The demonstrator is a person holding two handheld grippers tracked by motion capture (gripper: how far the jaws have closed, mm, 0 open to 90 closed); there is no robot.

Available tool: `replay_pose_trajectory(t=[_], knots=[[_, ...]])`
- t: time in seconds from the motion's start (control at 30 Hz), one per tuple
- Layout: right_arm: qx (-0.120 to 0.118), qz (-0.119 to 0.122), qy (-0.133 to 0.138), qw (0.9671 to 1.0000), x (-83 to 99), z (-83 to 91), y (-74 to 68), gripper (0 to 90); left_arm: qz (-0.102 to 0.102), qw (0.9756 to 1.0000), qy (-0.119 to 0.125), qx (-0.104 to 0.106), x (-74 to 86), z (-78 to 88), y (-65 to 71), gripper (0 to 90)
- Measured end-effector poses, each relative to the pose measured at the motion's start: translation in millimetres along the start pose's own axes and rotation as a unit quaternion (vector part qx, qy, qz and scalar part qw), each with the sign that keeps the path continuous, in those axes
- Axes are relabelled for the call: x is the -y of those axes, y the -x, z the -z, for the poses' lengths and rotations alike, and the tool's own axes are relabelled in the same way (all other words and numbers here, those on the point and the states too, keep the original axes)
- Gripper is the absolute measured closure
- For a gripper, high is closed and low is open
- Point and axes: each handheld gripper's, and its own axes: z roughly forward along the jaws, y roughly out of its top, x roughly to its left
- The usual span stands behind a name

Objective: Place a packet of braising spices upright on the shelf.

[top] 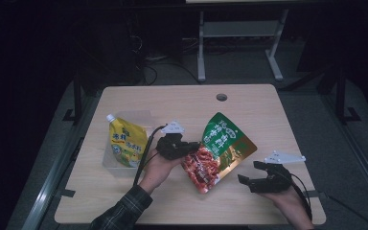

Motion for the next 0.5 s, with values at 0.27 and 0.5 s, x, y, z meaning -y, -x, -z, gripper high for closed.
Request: replay_pose_trajectory(t=[0.27, 0.5], knots=[[-0.041, -0.025, 0.046, 0.9978, -13.7, -13.9, -2.6, 13.6, 0.01, 0.9996, 0.023, 0.013, -2.3, 16.5, 6.3, 90.0], [-0.086, -0.026, 0.086, 0.9922, -26.2, -30.3, -5.2, 23.0, 0.013, 0.9994, 0.027, 0.015, -1.5, 18.4, 6.8, 90.0]])
